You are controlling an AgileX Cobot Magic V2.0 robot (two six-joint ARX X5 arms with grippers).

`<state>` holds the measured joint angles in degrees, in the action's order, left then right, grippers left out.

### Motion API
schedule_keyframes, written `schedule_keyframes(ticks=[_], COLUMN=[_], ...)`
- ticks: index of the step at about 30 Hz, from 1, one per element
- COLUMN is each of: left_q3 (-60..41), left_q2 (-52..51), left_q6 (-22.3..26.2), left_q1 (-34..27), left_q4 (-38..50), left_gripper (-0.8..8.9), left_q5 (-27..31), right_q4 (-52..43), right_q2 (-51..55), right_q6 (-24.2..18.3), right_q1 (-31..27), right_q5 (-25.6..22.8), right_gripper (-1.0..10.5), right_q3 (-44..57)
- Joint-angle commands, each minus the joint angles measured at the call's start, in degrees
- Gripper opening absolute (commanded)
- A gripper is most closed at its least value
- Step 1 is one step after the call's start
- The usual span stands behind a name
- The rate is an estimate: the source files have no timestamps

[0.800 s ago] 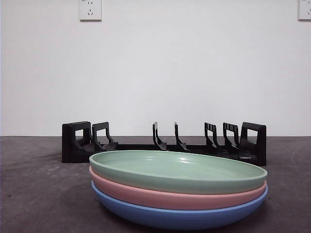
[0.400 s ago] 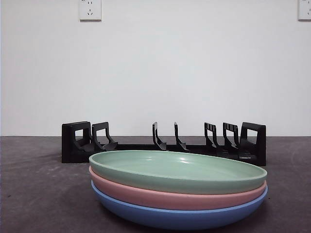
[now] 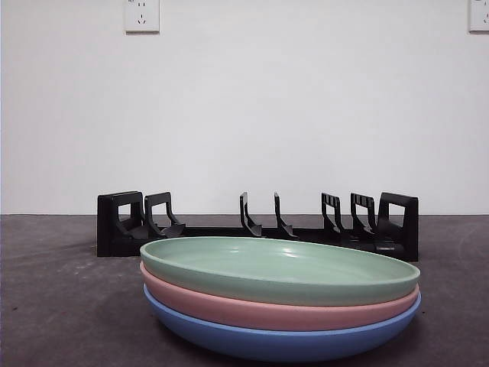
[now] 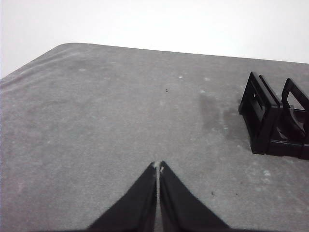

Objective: Place the plate

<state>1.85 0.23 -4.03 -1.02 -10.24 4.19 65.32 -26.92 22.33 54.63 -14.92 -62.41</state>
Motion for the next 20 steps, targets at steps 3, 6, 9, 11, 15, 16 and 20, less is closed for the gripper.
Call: schedule_keyframes(ticks=[3, 6, 9, 11, 15, 16, 20], left_q3=[-1.14, -1.14, -1.14, -1.14, -1.14, -1.14, -1.14], left_q2=[-0.04, -0.04, -0.04, -0.04, -0.04, -0.04, -0.04], left_q6=[0.57, 0.57, 0.57, 0.57, 0.57, 0.57, 0.57], left_q1=[-0.13, -0.13, -0.13, -0.13, -0.13, -0.13, -0.13], left_q4=[-0.42, -0.42, -0.42, -0.42, -0.42, -0.42, -0.39], left_gripper=[0.06, 0.06, 0.06, 0.06, 0.06, 0.06, 0.06], left_q5=[0.11, 0.11, 0.11, 0.11, 0.11, 0.11, 0.11], right_q4=[-0.57, -0.57, -0.57, -0.57, -0.57, -0.57, -1.33], right_q2=[-0.28, -0.28, -0.28, -0.28, -0.28, -0.28, 0.63], right_q6=[-0.28, -0.28, -0.28, -0.28, -0.28, -0.28, -1.70], right_q1=[0.42, 0.42, 0.42, 0.42, 0.42, 0.42, -3.56], right_q5=[-0.13, -0.13, -0.13, -0.13, -0.13, -0.13, -2.19], right_gripper=[0.2, 0.2, 0.2, 0.2, 0.2, 0.2, 0.2], right_q3=[-0.26, -0.26, -0.26, -0.26, -0.26, -0.26, 0.26])
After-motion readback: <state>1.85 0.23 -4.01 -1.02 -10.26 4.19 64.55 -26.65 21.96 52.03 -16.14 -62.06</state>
